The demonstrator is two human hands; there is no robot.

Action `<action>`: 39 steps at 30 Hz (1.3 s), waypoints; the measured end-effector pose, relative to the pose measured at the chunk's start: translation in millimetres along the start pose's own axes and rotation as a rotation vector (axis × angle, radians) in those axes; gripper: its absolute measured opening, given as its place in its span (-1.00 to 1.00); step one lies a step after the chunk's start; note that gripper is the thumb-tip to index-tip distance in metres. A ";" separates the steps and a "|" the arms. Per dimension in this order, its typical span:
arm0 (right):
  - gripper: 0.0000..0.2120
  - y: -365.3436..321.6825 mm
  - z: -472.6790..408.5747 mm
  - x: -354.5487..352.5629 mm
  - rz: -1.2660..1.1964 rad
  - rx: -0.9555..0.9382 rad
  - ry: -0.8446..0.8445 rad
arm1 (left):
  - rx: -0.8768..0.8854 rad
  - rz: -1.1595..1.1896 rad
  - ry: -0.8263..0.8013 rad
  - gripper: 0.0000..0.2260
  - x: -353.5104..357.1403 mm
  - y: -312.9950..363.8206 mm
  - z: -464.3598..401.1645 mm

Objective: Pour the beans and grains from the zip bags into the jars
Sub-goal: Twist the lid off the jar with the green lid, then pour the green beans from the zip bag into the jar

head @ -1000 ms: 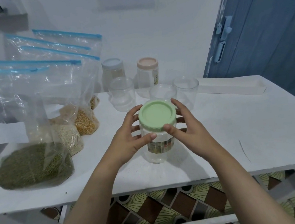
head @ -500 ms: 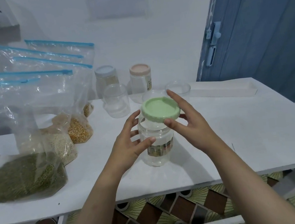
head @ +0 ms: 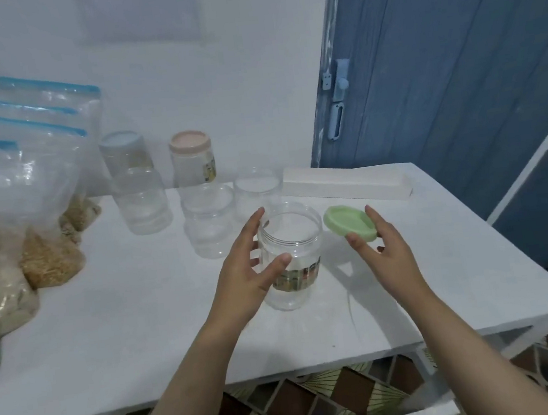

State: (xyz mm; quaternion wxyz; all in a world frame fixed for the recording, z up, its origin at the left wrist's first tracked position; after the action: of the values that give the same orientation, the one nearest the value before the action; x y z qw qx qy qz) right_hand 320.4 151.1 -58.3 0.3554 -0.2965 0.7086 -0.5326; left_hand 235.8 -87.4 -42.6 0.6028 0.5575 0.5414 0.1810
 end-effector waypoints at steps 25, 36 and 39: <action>-0.56 -97.7 26.4 2.5 -0.056 -0.478 -0.111 | 0.105 -0.046 0.506 -0.54 -9.2 57.1 21.1; -0.69 -196.7 59.6 178.8 -0.229 -0.651 -0.348 | 0.125 -0.205 0.887 -0.62 -206.2 40.4 82.8; -0.69 -207.1 72.6 252.5 -0.283 -0.626 -0.369 | 0.124 -0.318 0.964 -0.61 -273.5 21.5 101.4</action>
State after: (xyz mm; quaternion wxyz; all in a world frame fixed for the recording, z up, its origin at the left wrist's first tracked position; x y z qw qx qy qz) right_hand 244.1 -143.2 81.2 0.2922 -0.5761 0.7131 -0.2724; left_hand 235.5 -353.7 78.3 0.2705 0.3563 0.8457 0.2911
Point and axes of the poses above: each hand's wrist, its own z-axis away from the middle knuckle, its own x-axis out of the palm, y = z × x, the point moved 7 cm from there along -z, towards the middle knuckle, and after that the axes turned 14 degrees about -z, right-handed, at the moved point
